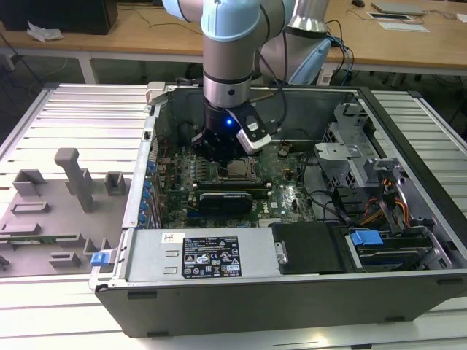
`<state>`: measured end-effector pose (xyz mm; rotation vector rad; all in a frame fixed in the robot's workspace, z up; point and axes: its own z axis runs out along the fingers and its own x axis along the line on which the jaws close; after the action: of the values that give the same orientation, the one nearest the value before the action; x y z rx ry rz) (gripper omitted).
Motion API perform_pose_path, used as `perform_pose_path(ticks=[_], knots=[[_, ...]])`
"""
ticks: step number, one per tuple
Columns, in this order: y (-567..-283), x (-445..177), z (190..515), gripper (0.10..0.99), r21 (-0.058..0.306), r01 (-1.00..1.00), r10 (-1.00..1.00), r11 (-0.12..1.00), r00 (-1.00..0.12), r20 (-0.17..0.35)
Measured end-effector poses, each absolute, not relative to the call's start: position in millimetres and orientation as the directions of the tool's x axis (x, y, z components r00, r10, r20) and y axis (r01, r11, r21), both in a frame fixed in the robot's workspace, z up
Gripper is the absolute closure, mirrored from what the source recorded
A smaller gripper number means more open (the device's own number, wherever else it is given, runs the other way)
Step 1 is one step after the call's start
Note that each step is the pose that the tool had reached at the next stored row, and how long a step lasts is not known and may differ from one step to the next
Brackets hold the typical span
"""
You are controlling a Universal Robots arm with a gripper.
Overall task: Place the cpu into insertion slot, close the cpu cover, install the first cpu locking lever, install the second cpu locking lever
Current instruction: 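Close the cpu cover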
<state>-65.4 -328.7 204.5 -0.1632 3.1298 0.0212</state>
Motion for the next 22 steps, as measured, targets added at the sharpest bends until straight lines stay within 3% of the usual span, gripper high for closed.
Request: perform_pose_path(ticks=[6, 18, 22], knots=[[-328.5, -65.4, 221.0, 0.98, 0.013, -0.104, -0.104, 0.994, -0.995, -0.009], [-328.3, -37.4, 222.4, 0.98, 0.013, -0.104, -0.104, 0.994, -0.995, -0.009], [-327.5, -37.4, 241.5, 0.98, 0.013, -0.104, -0.104, 0.994, -0.995, -0.009]])
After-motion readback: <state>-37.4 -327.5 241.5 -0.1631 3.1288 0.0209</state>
